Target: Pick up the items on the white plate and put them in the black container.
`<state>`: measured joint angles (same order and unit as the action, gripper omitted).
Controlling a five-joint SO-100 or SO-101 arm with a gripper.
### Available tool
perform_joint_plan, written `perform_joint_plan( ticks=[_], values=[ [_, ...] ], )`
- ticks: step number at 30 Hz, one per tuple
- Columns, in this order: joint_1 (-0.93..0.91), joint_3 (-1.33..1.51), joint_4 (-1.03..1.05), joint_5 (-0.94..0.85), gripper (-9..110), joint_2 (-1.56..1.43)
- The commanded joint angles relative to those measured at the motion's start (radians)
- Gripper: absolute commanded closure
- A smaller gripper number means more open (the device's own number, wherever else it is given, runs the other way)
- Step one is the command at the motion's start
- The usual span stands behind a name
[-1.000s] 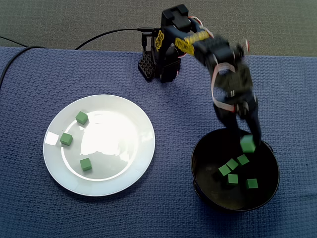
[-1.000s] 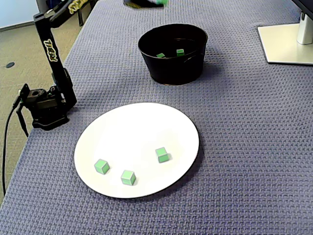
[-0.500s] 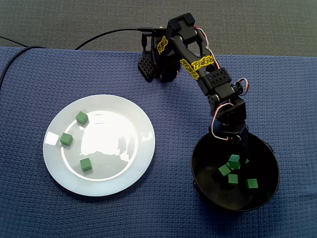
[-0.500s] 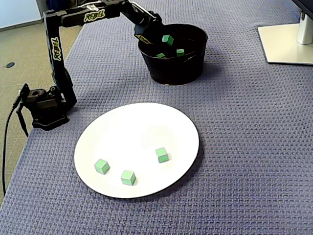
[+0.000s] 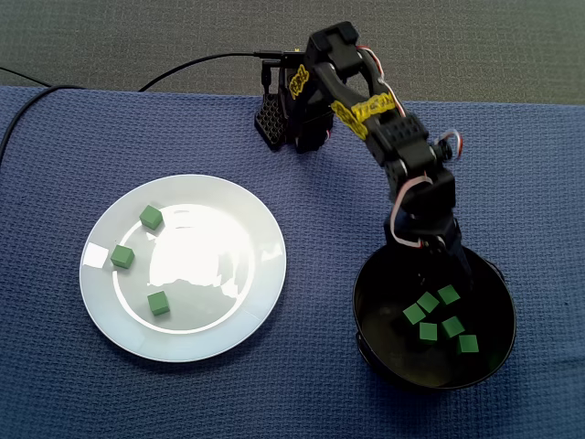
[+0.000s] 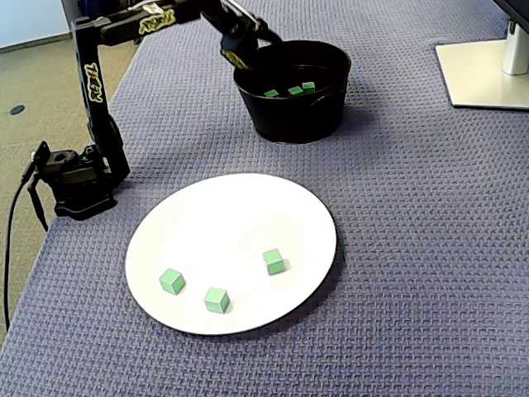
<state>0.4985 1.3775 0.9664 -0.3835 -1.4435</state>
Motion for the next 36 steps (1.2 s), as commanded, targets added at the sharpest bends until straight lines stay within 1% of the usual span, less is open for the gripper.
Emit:
perform_joint_plan(
  ticks=[1, 4, 6, 10, 13, 17, 27, 31, 36],
  values=[
    [-0.129, -0.224, 0.224, 0.135, 77, -0.172],
    [-0.302, -0.288, 0.396, 0.29, 78, -0.268],
    [-0.449, -0.302, 0.494, 0.388, 75, -0.327],
    [-0.752, -0.253, 0.614, 0.442, 73, -0.397],
    [-0.962, -0.202, 0.635, 0.44, 73, -0.387],
    [-1.189, -0.086, 0.581, 0.477, 72, -0.36],
    [-1.414, 0.147, 0.508, 0.503, 72, -0.253],
    [-1.439, 0.196, 0.448, 0.511, 72, -0.207],
    [-1.465, 0.219, 0.393, 0.468, 71, -0.132]
  ],
)
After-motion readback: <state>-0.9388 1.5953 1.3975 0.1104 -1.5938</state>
